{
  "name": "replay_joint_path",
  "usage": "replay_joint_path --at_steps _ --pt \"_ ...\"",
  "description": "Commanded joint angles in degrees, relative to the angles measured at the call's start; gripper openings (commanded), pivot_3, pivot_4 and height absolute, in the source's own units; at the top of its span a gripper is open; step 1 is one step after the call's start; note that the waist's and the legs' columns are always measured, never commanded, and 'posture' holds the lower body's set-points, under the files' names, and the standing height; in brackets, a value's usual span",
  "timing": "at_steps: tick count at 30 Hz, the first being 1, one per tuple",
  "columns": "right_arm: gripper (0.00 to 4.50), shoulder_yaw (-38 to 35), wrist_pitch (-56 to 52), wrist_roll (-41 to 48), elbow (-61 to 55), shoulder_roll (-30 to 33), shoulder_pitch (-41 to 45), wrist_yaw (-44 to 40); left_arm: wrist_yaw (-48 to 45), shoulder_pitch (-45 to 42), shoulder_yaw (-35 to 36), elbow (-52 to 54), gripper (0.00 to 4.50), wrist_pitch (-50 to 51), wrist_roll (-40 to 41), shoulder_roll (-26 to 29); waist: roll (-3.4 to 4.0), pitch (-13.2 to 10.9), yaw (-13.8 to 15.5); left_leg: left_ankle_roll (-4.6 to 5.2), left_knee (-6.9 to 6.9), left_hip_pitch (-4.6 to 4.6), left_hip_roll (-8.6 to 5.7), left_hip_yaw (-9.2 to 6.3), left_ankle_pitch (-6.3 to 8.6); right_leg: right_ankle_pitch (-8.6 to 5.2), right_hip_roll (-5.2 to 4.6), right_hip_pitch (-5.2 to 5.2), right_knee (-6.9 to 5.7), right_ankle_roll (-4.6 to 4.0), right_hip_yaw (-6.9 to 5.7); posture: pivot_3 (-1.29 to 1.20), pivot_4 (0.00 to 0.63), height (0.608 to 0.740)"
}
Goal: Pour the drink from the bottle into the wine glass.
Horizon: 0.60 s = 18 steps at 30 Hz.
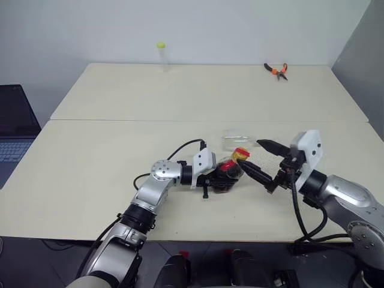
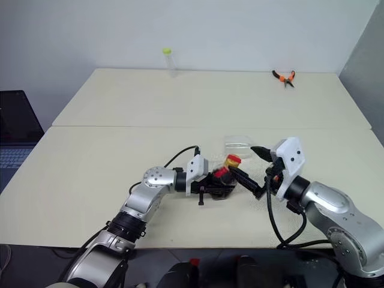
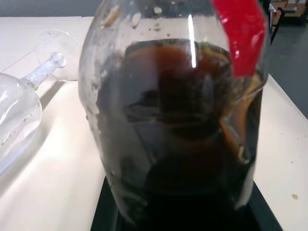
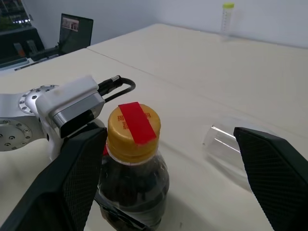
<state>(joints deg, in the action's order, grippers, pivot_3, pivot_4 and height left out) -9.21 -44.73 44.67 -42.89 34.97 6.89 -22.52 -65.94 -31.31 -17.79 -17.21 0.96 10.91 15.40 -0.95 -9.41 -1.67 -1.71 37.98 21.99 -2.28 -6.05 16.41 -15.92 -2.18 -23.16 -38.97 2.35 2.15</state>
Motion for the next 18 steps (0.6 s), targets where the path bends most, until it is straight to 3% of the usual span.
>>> replay_joint_path --at_steps 1,6,14,18 --pt "4.5 -3.2 0.0 4.0 -2.6 1.2 -0.4 -1.2 -0.5 -0.5 0.4 1.3 0.9 -1.2 0.4 -0.3 0.0 0.0 0.0 0.0 0.0 0.0 0.0 -0.01 0.0 0.0 0.0 0.0 0.0 0.0 -0.01 0.0 0.15 0.74" --pt "4.5 -1.4 -0.8 7.6 -5.3 2.1 0.7 -1.5 -0.6 -0.6 0.4 1.2 0.9 -1.2 0.3 -0.3 0.0 0.0 0.0 0.0 0.0 0.0 0.01 -0.01 0.0 0.0 0.01 0.0 0.0 0.0 -0.01 0.0 0.15 0.74" --pt "4.5 6.6 1.4 -3.9 -2.0 0.2 7.5 4.5 -0.9 -0.8 0.4 0.9 0.9 -1.2 0.3 -0.3 0.0 0.0 0.0 -0.01 0.0 0.0 0.01 -0.03 0.0 0.0 0.01 0.0 0.0 0.0 -0.03 0.0 0.15 0.74" --pt "4.5 7.2 2.2 -7.0 -0.2 -0.1 7.9 4.1 -0.9 -0.8 0.4 1.0 0.9 -1.1 0.2 -0.4 0.0 0.0 0.0 -0.01 0.01 0.0 -0.01 -0.02 -0.01 0.0 -0.01 0.0 0.01 0.0 -0.02 0.0 0.15 0.74"
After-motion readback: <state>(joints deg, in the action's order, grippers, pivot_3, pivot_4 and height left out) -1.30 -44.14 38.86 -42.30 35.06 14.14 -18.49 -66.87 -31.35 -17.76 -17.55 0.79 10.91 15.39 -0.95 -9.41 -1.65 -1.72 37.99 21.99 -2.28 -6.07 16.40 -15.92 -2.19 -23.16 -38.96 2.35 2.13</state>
